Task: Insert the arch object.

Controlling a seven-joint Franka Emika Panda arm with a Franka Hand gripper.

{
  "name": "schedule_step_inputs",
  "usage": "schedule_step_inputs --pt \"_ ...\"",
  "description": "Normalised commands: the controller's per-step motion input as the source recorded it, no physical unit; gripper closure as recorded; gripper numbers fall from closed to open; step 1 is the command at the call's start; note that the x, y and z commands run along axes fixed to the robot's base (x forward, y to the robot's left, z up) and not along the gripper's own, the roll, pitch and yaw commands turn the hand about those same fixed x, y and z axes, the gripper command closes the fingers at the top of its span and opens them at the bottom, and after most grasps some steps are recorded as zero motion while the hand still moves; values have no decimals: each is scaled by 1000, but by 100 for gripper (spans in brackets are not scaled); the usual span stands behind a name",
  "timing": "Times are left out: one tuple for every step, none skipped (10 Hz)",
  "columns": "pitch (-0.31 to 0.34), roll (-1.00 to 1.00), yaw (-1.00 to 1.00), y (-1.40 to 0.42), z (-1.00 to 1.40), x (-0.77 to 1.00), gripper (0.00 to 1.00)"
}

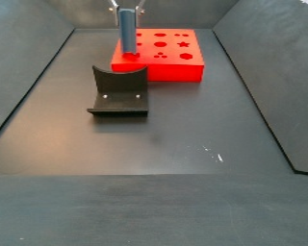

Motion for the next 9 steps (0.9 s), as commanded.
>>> schedule_step_inputs --pt "0 89 0 0 -14 0 100" --pt "0 107 0 20 -31 0 100" --pt "3 89 63 9 -37 49 100" --pt "7 87 143 9 -80 149 100" --pt "0 101 80 43 -86 0 100" --pt "0 93 26 57 -89 -11 100" --pt "0 84 29 0 -140 11 100" --pt "0 119 60 49 -166 0 100" --pt "0 101 69 0 -174 0 100"
